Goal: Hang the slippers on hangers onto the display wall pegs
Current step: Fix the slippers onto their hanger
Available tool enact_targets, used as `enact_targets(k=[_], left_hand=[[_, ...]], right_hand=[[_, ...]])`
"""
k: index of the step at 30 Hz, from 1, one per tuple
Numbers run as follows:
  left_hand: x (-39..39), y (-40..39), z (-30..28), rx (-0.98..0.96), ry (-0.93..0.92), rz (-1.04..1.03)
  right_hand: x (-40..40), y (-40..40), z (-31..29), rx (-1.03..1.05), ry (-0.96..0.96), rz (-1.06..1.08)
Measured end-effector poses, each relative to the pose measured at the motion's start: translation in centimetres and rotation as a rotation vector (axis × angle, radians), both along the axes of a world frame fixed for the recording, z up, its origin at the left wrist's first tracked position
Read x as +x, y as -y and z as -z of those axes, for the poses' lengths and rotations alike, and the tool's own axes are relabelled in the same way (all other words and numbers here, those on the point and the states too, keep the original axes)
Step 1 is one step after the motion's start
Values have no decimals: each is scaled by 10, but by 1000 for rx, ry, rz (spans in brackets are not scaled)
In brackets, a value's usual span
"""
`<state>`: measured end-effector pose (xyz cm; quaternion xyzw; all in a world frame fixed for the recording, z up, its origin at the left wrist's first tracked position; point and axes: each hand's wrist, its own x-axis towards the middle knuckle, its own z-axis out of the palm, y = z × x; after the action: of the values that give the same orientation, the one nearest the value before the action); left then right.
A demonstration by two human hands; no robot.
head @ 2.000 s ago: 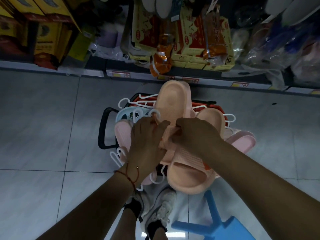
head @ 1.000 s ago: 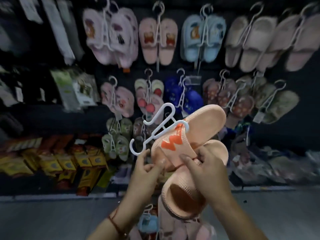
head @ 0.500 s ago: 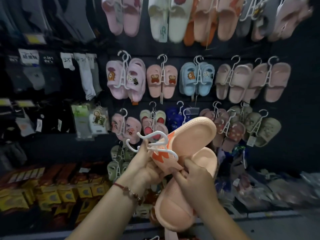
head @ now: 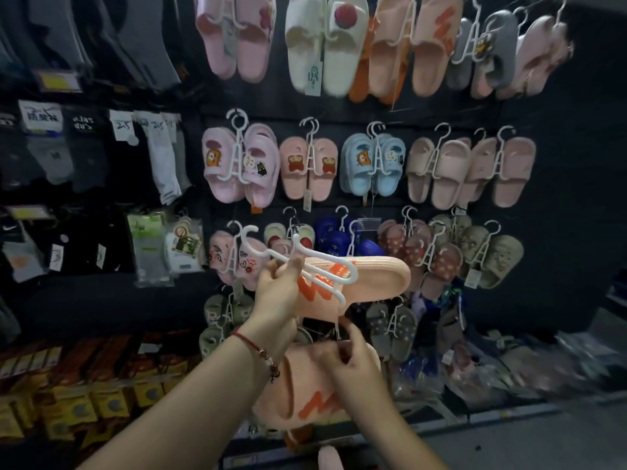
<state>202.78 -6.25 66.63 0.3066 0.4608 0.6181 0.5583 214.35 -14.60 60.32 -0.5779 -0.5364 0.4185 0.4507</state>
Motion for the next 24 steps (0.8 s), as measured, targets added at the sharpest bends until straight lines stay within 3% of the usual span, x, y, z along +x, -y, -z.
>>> enact_targets(k=[5,8,13,18,21,24], left_hand=[[-16,-2,-23,182,-110,-28],[-25,0,-33,203,-111,-9],[-27,1,-32,218,-127,0],[-23,5,-21,229,-182,44],[-27,4,-24,263,-247,76],[-29,1,-23,289,-311,130]], right_hand=[[-6,7,-5,-195,143,-116],[0,10,-18,-32,257,6],[2,-5,-64,353,163,67],[7,-44,-81,239,259,-18],[8,-52,-75,232,70,-40],[-4,-49,-72,251,-294,24]])
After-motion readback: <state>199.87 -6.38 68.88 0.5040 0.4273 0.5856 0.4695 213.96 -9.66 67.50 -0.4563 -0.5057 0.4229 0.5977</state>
